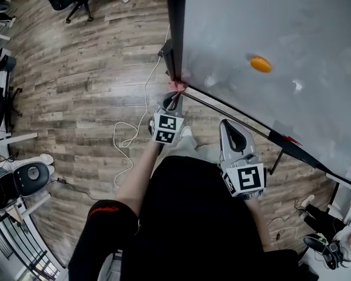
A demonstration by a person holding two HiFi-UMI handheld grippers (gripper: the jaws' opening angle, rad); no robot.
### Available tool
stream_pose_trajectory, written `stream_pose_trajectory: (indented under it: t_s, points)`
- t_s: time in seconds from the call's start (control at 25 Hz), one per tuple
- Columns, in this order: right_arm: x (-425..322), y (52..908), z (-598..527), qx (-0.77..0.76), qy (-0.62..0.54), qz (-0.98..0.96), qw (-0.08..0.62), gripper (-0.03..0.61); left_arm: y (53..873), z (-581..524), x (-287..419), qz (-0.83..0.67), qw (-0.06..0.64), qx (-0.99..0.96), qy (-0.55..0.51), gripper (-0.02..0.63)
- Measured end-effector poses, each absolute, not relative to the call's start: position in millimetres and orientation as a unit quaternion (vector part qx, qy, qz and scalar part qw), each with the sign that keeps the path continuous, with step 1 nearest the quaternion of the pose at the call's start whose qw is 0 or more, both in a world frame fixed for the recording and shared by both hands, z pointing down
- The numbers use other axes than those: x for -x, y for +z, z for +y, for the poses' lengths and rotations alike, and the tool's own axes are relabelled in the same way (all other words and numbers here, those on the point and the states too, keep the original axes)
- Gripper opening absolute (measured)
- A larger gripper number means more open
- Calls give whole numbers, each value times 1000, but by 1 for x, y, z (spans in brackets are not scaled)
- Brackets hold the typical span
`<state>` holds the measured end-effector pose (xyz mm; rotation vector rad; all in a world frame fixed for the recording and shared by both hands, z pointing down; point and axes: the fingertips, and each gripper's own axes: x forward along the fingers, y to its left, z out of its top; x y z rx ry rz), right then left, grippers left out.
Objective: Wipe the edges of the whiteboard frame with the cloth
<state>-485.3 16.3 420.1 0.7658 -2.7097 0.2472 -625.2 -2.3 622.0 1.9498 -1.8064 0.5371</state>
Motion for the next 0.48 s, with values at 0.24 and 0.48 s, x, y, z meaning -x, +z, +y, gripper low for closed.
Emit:
stream_pose_trajectory:
  t_s: [0.24,0.48]
  points:
    - [476,420,11,-282,89,-942,156,2,628,-6,618,-648,222,-703,192,17]
    - [466,421,11,-293,92,-939,155,2,625,-9,607,-639,219,-712,192,17]
